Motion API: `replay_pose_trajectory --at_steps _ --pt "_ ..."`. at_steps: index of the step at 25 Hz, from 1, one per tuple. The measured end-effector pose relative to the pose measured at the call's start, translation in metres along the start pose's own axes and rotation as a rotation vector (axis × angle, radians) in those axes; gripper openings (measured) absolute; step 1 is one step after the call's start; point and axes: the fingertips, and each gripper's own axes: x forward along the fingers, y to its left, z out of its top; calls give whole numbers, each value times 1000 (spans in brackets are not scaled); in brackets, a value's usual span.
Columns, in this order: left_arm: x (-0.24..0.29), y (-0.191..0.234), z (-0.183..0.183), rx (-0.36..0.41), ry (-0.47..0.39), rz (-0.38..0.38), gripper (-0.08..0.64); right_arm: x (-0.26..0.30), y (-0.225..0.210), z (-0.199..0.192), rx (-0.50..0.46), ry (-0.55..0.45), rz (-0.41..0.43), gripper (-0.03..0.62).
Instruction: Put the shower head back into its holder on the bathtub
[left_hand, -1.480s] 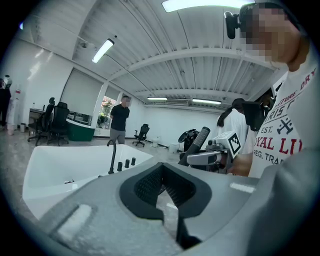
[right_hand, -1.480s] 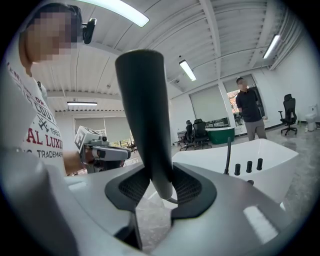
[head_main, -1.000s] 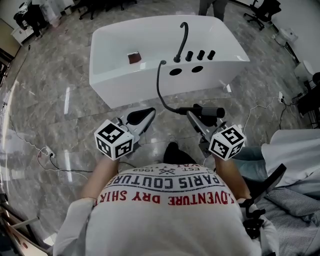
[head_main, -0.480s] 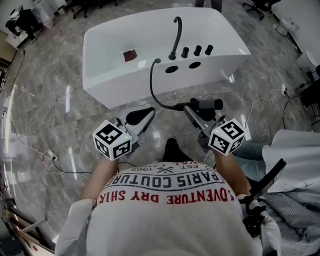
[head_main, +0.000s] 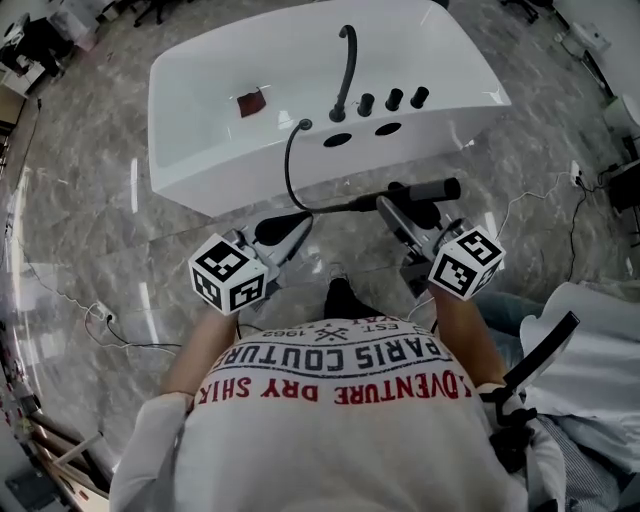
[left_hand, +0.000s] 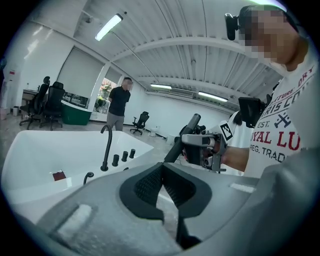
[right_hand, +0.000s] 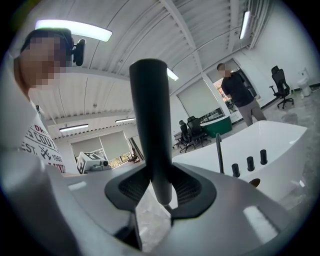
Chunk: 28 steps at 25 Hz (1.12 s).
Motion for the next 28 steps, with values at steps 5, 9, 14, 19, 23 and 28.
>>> replay_pose_trajectory --at_steps 5,9,14,19,23,28 --pt "35 24 12 -7 20 -4 2 15 -38 22 48 -17 16 139" --pt "57 40 21 18 39 11 2 23 -64 44 65 -40 26 138" --pt "73 57 29 35 47 45 2 25 -85 69 61 -57 42 138" --pt "83 60 23 77 83 57 3 22 -93 91 41 -86 55 138" --pt "90 59 7 93 124 29 87 24 -96 98 61 -105 58 138" --pt "102 67 -26 177 219 13 141 26 -96 102 107 -132 59 138"
